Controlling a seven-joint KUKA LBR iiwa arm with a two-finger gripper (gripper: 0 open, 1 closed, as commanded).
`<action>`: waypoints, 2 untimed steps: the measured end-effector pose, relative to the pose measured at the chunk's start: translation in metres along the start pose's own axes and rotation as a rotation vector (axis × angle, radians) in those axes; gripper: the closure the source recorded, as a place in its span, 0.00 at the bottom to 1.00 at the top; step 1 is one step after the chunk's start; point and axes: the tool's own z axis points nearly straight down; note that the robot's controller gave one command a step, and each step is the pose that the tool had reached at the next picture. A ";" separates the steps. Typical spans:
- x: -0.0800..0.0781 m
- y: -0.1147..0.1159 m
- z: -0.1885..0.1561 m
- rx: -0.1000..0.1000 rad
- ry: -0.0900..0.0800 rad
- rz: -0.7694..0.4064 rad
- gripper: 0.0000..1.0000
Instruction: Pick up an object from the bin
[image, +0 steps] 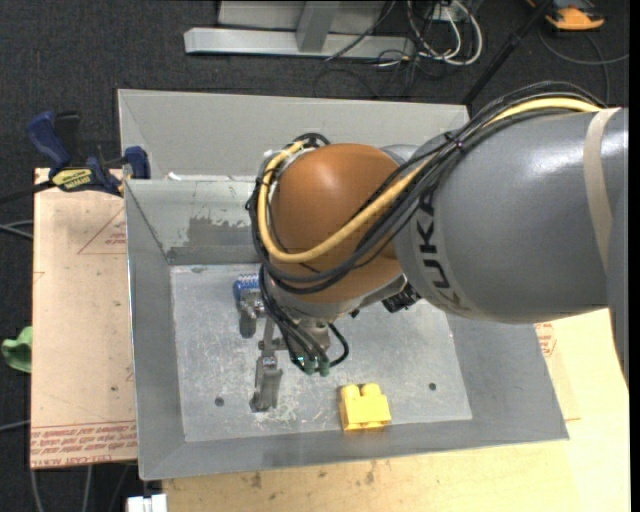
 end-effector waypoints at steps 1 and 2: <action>-0.077 -0.076 0.065 0.003 -0.008 0.046 0.00; -0.153 -0.062 0.152 -0.003 -0.026 -0.256 0.00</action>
Offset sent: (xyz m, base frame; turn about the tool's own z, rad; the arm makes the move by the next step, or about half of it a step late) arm 0.0750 -0.0701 -0.0610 0.0375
